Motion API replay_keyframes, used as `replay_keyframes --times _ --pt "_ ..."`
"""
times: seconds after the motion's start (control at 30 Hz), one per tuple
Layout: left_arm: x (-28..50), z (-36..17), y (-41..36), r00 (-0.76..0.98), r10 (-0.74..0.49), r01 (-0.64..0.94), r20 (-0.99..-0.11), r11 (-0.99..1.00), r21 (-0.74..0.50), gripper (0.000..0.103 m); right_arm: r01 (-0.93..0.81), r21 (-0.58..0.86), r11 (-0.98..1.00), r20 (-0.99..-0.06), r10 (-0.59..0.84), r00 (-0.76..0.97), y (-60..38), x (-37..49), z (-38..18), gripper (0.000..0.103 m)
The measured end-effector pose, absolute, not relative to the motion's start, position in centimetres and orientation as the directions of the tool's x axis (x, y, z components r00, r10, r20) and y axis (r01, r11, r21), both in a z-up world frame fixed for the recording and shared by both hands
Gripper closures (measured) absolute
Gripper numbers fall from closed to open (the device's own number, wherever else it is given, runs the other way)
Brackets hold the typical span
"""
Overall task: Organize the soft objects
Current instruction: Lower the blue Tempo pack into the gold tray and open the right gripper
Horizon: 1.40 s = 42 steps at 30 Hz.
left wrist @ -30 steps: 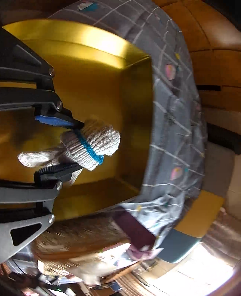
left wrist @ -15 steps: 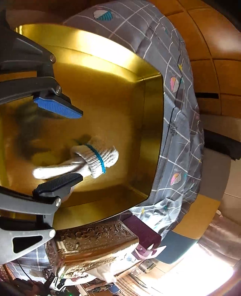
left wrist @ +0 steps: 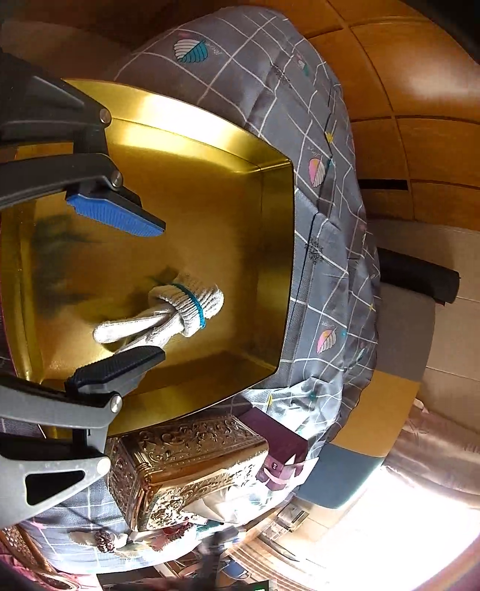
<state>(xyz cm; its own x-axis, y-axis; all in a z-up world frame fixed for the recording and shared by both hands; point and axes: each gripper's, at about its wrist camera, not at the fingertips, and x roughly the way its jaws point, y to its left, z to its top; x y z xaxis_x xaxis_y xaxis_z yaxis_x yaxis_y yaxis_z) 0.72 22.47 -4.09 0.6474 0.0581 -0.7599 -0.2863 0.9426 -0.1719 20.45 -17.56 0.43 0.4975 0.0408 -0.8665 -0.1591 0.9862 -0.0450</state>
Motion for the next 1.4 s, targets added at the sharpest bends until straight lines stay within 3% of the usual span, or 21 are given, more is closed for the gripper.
replay_keyframes --times 0.17,0.3,0.6,0.73,1.1,1.3,1.4 --pt "0.1 -3.6 22.5 0.660 0.082 -0.291 -0.746 0.945 -0.153 0.041 -0.159 0.055 0.986 -0.818 0.136 0.558 -13.7 23.5 4.1 0.046" --pt "-0.2 -3.4 22.6 0.657 0.103 -0.296 -0.747 0.946 -0.131 0.041 -0.312 0.133 0.941 -0.760 0.299 0.577 -8.1 22.8 6.8 0.046" --pt "-0.5 -3.7 23.1 0.649 0.100 -0.310 -0.755 0.940 -0.143 0.041 -0.575 0.260 0.776 -0.781 0.519 0.347 3.3 15.1 5.1 0.046" --pt "-0.8 -3.9 23.7 0.650 0.108 -0.328 -0.752 0.933 -0.149 0.041 -0.616 0.263 0.742 -0.808 0.519 0.280 7.4 13.1 3.3 0.046" --pt "-1.3 -4.4 24.6 0.642 0.113 -0.349 -0.759 0.924 -0.157 0.041 -0.631 0.072 0.772 -0.880 0.347 0.324 13.8 12.8 -2.5 0.046" --pt "-1.3 -4.6 25.0 0.641 0.125 -0.363 -0.758 0.919 -0.155 0.041 -0.631 0.029 0.775 -0.858 0.343 0.383 13.1 11.7 -2.3 0.045" --pt "-1.4 -4.2 24.9 0.652 0.131 -0.361 -0.747 0.920 -0.154 0.041 -0.621 -0.005 0.784 -0.832 0.341 0.437 12.3 10.3 -1.2 0.039"
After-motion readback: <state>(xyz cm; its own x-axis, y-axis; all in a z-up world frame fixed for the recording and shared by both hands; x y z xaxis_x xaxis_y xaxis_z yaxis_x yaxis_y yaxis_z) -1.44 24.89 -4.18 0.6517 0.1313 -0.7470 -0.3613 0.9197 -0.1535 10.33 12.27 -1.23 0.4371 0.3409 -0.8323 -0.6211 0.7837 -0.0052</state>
